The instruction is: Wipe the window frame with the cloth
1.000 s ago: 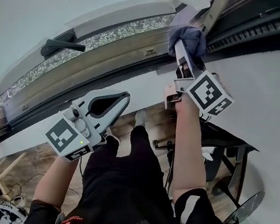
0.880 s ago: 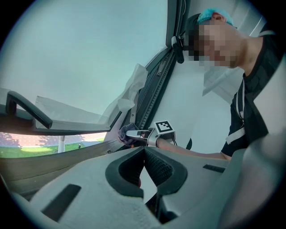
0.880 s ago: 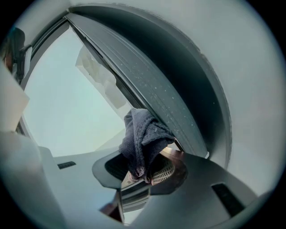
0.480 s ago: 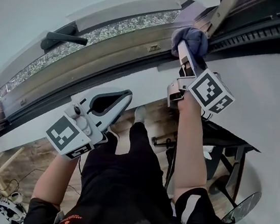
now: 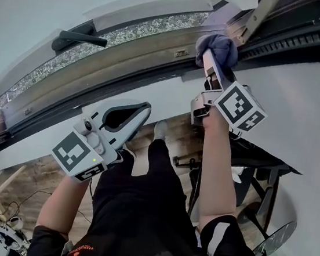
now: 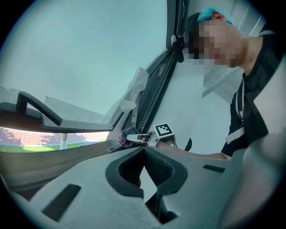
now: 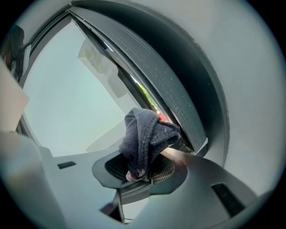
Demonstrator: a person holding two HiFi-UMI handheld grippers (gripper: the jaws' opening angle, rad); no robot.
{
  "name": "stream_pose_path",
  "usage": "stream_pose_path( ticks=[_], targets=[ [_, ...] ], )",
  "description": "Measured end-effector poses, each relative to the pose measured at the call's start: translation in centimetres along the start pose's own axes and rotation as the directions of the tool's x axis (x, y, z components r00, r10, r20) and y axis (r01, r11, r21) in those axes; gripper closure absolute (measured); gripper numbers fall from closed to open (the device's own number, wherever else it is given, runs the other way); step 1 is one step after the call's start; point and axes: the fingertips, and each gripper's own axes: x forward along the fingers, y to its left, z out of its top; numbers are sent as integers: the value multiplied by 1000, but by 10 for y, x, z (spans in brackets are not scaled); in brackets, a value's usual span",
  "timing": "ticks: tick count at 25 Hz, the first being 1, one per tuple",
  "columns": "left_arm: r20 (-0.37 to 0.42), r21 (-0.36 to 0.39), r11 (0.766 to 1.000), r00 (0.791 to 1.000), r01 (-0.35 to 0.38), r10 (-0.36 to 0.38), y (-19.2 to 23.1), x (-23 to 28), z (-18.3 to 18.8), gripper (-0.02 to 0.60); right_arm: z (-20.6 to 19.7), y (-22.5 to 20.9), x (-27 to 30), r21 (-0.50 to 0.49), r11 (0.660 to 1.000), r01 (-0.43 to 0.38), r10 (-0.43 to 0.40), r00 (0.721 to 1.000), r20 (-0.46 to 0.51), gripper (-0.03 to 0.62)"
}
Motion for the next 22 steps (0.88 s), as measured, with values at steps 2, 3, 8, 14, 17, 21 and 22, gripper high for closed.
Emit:
stream_pose_path(
  ticks=[2,3,8,14,17,21,22],
  targets=[
    [5,1,1000,1000,-4,4,-1,-3,0,561,-4,5,0,-4,1000,-8,8,1000,-8,488],
    [6,0,1000,1000,-7,7,-1,-5,0,561,-6,8,1,-5,1000,-12,12,1000,-12,488],
    [18,1,1000,1000,-25,25,-2,-19,1,561,-18,20,2,-16,999,-32,31,999,-32,488],
    [31,2,999,998,-50,50,-1,-37,2,561,-35,41,5,-25,998,-58,56,997,-60,488],
    [36,2,998,997,-62,62,-1,-46,2,561,-45,53,7,-27,997,-78,76,994,-78,488],
    [43,0,997,996,-75,75,-1,-56,2,561,-56,67,9,-44,994,-96,91,991,-102,488],
    [45,-1,997,996,-78,78,-1,-59,2,561,-58,70,10,-48,994,-99,94,990,-106,488]
  ],
)
